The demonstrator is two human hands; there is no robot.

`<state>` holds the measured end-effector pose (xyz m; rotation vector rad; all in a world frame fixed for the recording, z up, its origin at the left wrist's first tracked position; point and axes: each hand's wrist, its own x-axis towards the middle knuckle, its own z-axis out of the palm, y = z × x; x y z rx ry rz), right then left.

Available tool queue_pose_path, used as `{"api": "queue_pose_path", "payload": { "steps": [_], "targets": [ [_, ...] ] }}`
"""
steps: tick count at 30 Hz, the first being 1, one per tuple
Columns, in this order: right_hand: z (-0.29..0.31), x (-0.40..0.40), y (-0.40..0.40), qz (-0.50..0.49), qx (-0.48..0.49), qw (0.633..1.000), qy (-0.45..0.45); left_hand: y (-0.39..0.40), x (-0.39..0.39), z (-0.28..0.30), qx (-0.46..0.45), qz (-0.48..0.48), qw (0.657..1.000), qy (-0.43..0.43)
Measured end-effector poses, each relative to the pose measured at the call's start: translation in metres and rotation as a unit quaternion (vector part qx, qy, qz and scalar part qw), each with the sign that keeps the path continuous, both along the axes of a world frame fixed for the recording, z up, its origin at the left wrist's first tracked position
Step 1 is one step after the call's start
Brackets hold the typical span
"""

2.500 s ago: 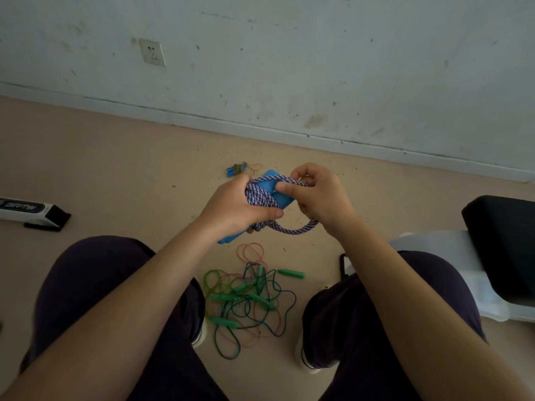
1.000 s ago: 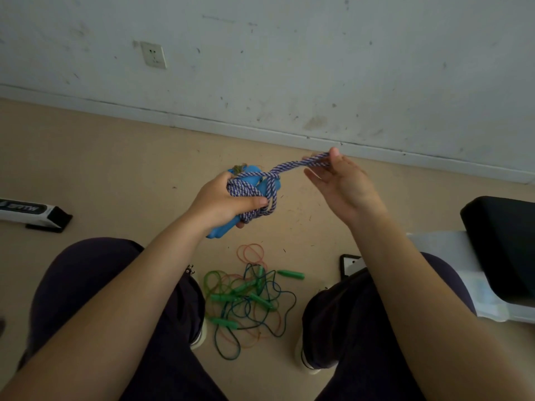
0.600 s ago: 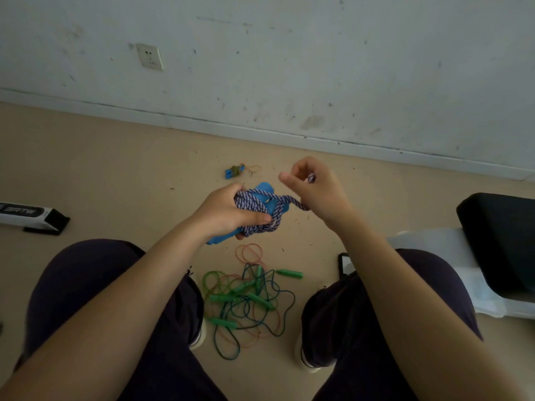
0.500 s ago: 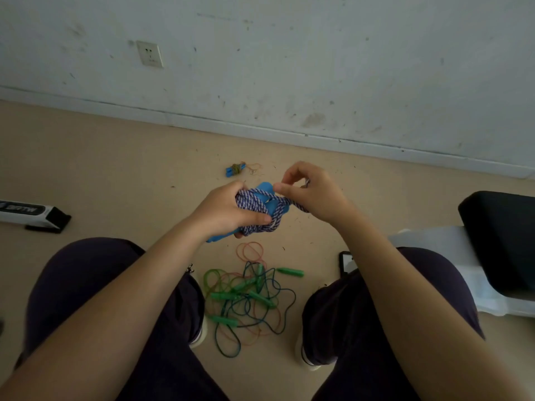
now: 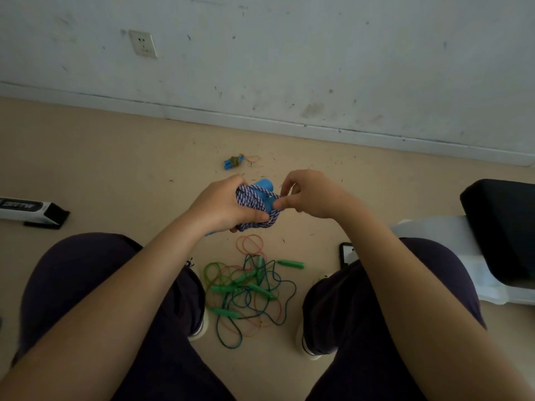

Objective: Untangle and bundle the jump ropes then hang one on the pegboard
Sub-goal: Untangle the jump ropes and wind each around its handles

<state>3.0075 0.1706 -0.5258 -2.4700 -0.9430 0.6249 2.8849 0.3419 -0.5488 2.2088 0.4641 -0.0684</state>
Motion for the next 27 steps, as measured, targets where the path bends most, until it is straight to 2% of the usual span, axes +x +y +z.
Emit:
{"api": "queue_pose_path", "payload": {
  "steps": [4,7,12,19,23,25,27],
  "targets": [
    [-0.005,0.002,0.000,0.004,-0.031,0.999,-0.028,0.000,-0.002,0.000,-0.026,-0.005,1.000,0.005],
    [-0.006,0.002,-0.005,0.041,-0.055,0.998,0.005,0.001,-0.004,0.000,-0.058,-0.019,0.998,0.019],
    [-0.002,0.002,-0.011,0.043,0.014,0.998,0.042,0.006,-0.009,0.002,-0.164,-0.028,0.986,0.002],
    [-0.009,-0.001,-0.009,0.037,0.016,0.998,0.042,0.010,-0.008,0.001,-0.157,-0.045,0.987,0.001],
    [-0.015,-0.002,-0.008,0.023,0.003,0.999,0.034,0.010,-0.007,-0.002,-0.109,-0.059,0.992,0.012],
    [-0.015,-0.003,-0.006,0.000,0.036,0.998,0.046,0.010,-0.006,-0.003,-0.105,-0.050,0.993,0.011],
    [-0.015,-0.003,-0.004,-0.053,0.097,0.990,0.088,0.010,-0.005,-0.001,-0.147,-0.031,0.989,0.000]
  ]
}}
